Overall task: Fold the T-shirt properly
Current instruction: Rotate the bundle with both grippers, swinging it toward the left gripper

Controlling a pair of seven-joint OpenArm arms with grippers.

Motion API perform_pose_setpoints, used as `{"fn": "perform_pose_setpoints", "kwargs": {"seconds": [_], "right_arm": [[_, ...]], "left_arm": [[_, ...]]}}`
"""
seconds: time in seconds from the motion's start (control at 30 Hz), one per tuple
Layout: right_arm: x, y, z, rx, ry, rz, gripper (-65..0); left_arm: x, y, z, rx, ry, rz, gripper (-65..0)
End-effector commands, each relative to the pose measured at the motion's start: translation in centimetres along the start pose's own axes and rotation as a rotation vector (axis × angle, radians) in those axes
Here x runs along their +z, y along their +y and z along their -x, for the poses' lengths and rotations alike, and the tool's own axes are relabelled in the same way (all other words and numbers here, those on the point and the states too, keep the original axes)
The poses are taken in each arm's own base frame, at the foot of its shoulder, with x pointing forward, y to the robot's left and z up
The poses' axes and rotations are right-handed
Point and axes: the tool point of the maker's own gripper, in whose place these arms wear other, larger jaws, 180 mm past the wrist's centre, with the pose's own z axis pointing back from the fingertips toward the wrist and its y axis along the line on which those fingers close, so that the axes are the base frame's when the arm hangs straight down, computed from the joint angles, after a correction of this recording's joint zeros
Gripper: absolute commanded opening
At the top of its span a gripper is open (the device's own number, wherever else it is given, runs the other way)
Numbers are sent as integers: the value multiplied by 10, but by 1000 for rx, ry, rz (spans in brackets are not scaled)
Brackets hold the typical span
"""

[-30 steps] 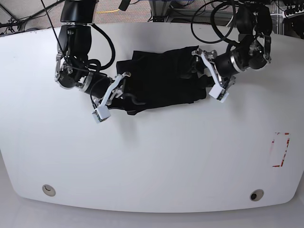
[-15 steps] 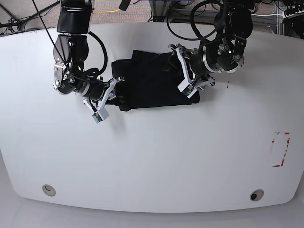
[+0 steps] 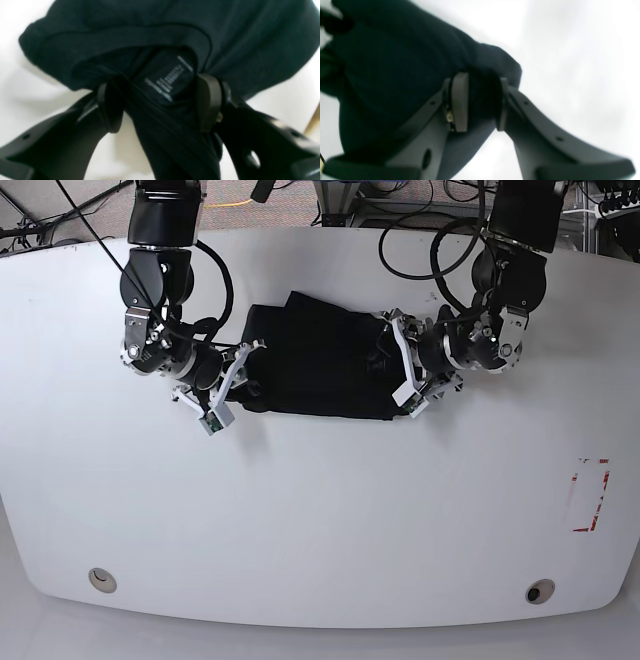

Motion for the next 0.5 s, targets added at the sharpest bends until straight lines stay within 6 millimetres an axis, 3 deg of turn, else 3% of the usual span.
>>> {"fn": "perform_pose_setpoints", "kwargs": {"seconds": [0.0,0.17,0.37,0.47], "right_arm": [[4,0,8,9,20,11,-484],[2,12,27,-24,34,-14,-484],[-6,65,35,13,24,-107,-485],[-12,102,33,44,20,-182,-485]], "left_arm": [[-1,17,10,-22,68,-48,-258],[1,38,-18,-52,37,-84,-258],[20,66,-55,-113,-6,-149,-258],[27,73,-76,-139,-39,-169,-258]]}}
